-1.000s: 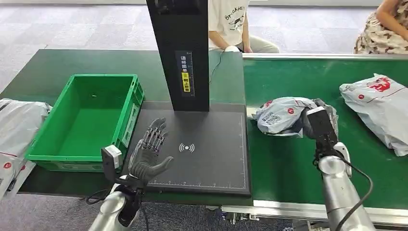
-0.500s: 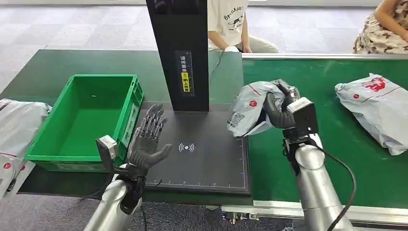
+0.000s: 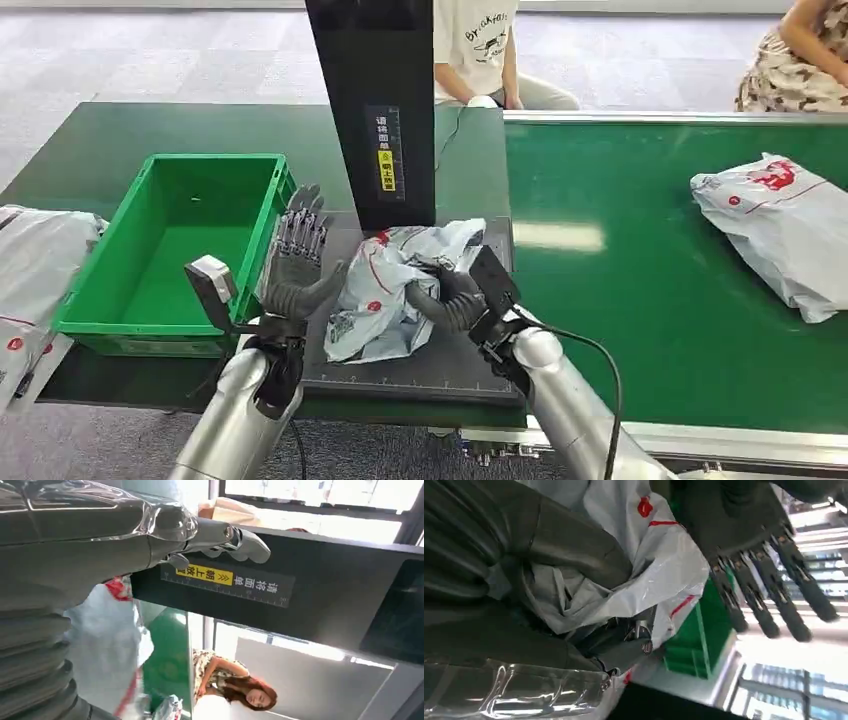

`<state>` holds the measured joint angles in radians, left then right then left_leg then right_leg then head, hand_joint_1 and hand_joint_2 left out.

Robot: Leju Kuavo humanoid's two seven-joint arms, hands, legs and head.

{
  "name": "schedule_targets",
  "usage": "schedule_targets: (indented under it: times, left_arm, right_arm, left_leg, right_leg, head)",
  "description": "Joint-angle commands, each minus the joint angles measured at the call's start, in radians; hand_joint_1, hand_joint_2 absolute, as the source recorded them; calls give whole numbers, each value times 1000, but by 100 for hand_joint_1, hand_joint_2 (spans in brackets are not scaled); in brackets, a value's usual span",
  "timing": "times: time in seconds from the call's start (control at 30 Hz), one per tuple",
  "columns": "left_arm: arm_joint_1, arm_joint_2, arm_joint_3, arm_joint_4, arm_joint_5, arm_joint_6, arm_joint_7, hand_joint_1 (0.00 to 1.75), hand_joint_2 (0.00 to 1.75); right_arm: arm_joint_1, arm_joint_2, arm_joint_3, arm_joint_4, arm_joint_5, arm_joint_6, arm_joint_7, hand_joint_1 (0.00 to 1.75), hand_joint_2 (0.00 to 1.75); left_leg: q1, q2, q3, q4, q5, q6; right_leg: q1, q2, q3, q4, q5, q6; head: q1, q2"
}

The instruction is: Moved the parcel from conveyor to table for the left to box.

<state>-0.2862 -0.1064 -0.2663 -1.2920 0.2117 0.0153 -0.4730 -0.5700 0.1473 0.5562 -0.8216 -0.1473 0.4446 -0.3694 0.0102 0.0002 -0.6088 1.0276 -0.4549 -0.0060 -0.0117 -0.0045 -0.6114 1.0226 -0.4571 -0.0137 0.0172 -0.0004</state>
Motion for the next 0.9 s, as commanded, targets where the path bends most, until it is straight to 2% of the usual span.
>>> schedule_targets:
  times: [0.03,0.13,0.17,0.2,0.47,0.73,0.9]
  left_arm:
    - [-42,29,-23,104,16,13,-5,0,175]
    - [-29,34,-26,98,16,15,-2,0,175]
    - [-25,35,-26,95,16,15,-1,0,175]
    - [-23,37,-29,94,14,15,1,0,175]
    - [6,42,-31,82,-12,13,8,0,175]
    - [-2,64,-80,124,-94,-4,18,0,175]
    - [-6,52,-132,169,-284,5,35,0,175]
  right_arm:
    - [-105,-24,117,177,-31,15,86,175,175]
    - [-106,-58,120,127,-31,-18,70,175,175]
    - [-100,-67,114,105,-37,-23,61,19,175]
    - [-92,-80,107,74,-41,-35,50,0,175]
    - [3,-156,0,-170,-14,-133,-45,0,175]
    - [74,-159,-141,-291,-30,-161,-94,0,175]
    - [139,-165,-252,-377,-19,-178,-112,0,175]
  left_leg:
    - [0,0,1,0,0,0]
    - [0,0,4,-2,0,0]
    - [0,-1,3,-1,0,0]
    - [0,-1,3,-1,0,0]
    - [0,-2,2,0,0,0]
    - [0,-2,2,-1,0,0]
    - [0,-4,3,-2,0,1]
  right_leg:
    - [0,0,1,0,0,0]
    - [0,0,4,-2,0,0]
    - [0,0,3,-2,0,0]
    - [0,-1,3,-1,0,0]
    - [-1,-2,2,-1,0,0]
    - [-1,-2,2,-2,0,0]
    - [0,-4,5,-3,-1,0]
  head:
    - [0,0]
    - [0,0]
    - [0,0]
    - [0,0]
    - [0,0]
    - [0,0]
    - [0,0]
